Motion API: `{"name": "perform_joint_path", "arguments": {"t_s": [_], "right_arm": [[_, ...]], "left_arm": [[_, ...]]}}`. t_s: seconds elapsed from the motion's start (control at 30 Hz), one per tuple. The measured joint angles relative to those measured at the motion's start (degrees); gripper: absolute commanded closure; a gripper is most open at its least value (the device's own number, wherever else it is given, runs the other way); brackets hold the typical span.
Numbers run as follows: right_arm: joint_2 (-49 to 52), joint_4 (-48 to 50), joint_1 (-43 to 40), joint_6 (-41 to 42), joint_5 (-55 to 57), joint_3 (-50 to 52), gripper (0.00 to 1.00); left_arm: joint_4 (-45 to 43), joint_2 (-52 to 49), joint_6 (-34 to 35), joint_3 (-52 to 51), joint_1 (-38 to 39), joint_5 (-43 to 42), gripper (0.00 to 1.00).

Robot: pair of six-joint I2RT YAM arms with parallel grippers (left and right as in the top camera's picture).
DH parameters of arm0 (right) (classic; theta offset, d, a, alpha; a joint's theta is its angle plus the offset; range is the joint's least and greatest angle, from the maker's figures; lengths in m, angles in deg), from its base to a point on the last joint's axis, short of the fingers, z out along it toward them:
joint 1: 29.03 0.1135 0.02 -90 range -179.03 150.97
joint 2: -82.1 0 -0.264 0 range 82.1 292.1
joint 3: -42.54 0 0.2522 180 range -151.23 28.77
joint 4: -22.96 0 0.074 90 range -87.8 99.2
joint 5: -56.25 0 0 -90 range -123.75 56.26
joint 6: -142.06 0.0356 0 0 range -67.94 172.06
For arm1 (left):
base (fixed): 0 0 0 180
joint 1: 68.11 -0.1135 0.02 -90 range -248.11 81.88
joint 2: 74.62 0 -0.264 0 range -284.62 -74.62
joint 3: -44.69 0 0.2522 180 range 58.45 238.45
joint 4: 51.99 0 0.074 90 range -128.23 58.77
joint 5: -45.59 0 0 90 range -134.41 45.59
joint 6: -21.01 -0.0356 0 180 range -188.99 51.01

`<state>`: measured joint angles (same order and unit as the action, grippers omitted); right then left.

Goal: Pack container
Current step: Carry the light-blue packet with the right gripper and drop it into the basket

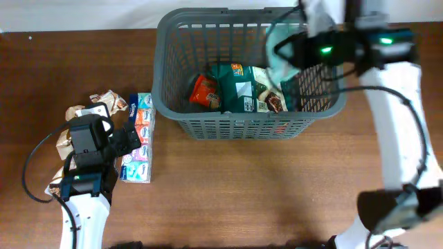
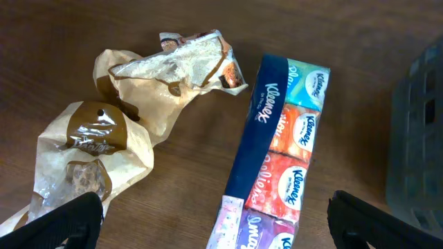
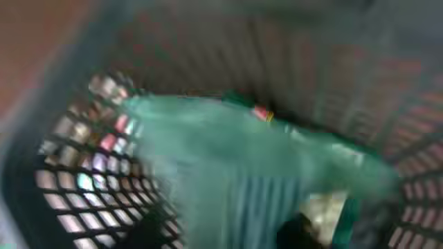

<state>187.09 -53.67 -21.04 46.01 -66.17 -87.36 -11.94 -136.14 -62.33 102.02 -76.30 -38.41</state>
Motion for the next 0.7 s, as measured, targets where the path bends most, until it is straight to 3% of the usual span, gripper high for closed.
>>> {"name": "perform_joint_path", "arguments": {"t_s": [0.33, 0.57, 0.7], "right_arm": [[2.71, -1.05, 3.52, -1.86, 9.25, -2.99, 0.01], [2.01, -9.4, 3.52, -1.73, 17.44, -21.53, 0.01], [0.35, -16.76, 3.08, 0.55, 26.99, -31.06, 0.01]], "left_arm": [[-0.92, -0.02, 0.02, 0.0, 0.0, 0.0, 0.01], [-1.4, 0.0, 0.02, 0.04, -1.05, 6.51, 0.01], [-1.27, -0.42, 0.02, 0.07, -8.2, 8.17, 0.01]]}}
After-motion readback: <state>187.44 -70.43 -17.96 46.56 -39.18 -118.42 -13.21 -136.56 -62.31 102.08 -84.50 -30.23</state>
